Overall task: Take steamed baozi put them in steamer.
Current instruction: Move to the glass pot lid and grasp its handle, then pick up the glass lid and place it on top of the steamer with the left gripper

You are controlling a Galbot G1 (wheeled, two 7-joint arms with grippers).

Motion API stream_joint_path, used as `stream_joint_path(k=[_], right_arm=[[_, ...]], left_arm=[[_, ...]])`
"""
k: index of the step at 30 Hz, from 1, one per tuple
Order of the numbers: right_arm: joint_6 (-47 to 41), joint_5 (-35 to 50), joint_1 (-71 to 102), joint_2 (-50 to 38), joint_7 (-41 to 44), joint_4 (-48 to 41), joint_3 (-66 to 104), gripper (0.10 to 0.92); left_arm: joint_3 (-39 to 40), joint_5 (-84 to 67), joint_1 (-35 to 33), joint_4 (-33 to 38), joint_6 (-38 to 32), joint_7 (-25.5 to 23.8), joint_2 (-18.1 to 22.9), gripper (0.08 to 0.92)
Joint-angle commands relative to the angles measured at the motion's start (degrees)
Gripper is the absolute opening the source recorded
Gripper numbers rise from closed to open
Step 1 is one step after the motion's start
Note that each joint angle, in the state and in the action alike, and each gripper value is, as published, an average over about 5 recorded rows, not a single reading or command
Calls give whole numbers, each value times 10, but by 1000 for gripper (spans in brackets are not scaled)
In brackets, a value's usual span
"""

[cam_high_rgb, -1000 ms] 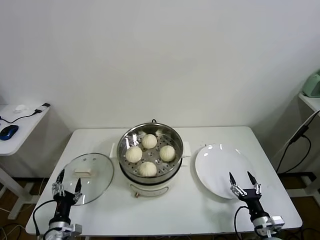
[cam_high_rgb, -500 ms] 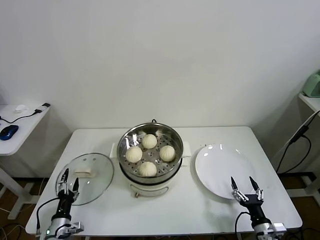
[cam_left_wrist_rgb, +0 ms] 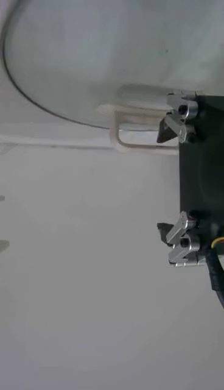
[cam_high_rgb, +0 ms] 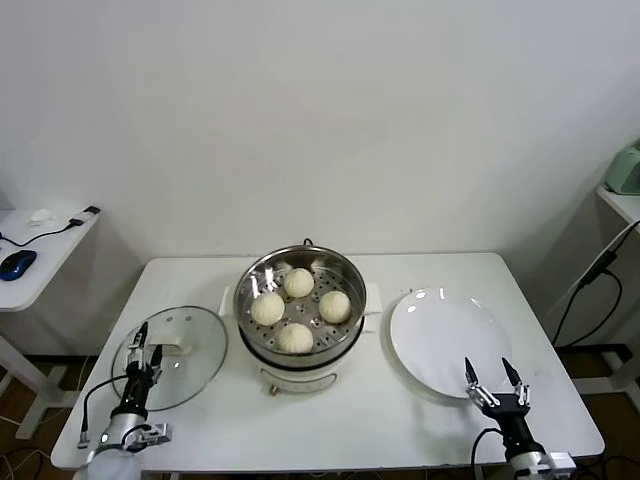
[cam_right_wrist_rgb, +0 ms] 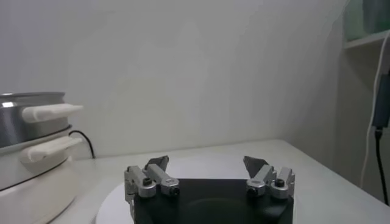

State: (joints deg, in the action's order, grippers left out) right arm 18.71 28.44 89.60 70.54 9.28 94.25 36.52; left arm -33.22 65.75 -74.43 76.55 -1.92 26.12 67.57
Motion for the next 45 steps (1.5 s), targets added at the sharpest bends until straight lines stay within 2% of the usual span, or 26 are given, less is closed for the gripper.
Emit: stream_joint_path(k=[1,7,10,32,39,45], right_arm=[[1,2,3,2,2,1,1,823],[2,1,3,3,4,-5,1,823],[2,0,4,4,4,-3,1,823],[-12,-10,-2,14,5,12,2,823],[-16,-12,0,16,3,18,4,823],[-35,-36,1,19,-18,31,8,823]], left_arm=[[1,12,21,-18,1,1,0,823],[10,15,39,-45,0,-5,-6,822],[12,14,41,-55,-3,-5,-10,785],[16,48,49,-97,-45,21,-12,166],[9,48,45,-81,-49,23,-12,139],[-10,-46,5,43,-26,-38,-33,139]])
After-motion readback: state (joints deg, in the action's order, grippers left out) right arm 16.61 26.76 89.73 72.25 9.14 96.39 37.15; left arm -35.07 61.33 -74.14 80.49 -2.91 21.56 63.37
